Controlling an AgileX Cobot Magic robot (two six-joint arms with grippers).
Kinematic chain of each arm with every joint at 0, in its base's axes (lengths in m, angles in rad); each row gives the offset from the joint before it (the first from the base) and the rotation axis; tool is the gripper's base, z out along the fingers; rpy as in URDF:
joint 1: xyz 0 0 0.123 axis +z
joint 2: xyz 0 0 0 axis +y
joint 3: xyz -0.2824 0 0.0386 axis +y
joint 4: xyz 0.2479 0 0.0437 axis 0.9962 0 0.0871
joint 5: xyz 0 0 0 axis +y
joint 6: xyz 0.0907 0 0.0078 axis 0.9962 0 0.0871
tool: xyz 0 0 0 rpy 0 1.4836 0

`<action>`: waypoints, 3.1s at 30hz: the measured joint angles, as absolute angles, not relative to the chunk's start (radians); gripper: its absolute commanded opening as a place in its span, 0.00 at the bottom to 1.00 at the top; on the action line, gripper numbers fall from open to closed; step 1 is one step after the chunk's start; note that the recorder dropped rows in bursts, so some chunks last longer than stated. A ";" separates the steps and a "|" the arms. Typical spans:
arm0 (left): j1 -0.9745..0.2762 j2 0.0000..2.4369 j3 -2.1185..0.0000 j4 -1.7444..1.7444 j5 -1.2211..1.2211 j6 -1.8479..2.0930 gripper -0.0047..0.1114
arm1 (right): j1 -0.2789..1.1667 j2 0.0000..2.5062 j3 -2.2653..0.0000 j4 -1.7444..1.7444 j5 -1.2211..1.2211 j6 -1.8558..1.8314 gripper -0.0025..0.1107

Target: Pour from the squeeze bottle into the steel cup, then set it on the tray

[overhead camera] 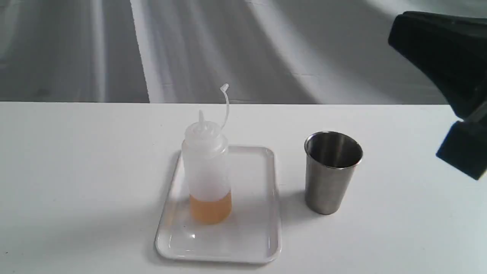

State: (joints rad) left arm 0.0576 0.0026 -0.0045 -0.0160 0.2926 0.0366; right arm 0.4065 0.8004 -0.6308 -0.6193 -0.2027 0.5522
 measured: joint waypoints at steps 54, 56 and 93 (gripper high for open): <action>0.058 0.003 -0.004 -0.016 0.293 0.037 0.11 | 0.025 0.316 -0.440 -0.508 0.070 0.579 0.02; 0.058 0.003 -0.004 -0.016 0.293 0.037 0.11 | 0.001 0.267 -0.364 -0.506 0.000 0.576 0.02; 0.058 0.003 -0.004 -0.016 0.293 0.037 0.11 | -0.064 0.058 -0.003 -0.411 -0.051 0.579 0.02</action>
State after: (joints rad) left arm 0.0576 0.0026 -0.0045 -0.0160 0.2926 0.0366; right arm -0.0643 0.0580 -0.0035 -0.4108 -0.0509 0.5786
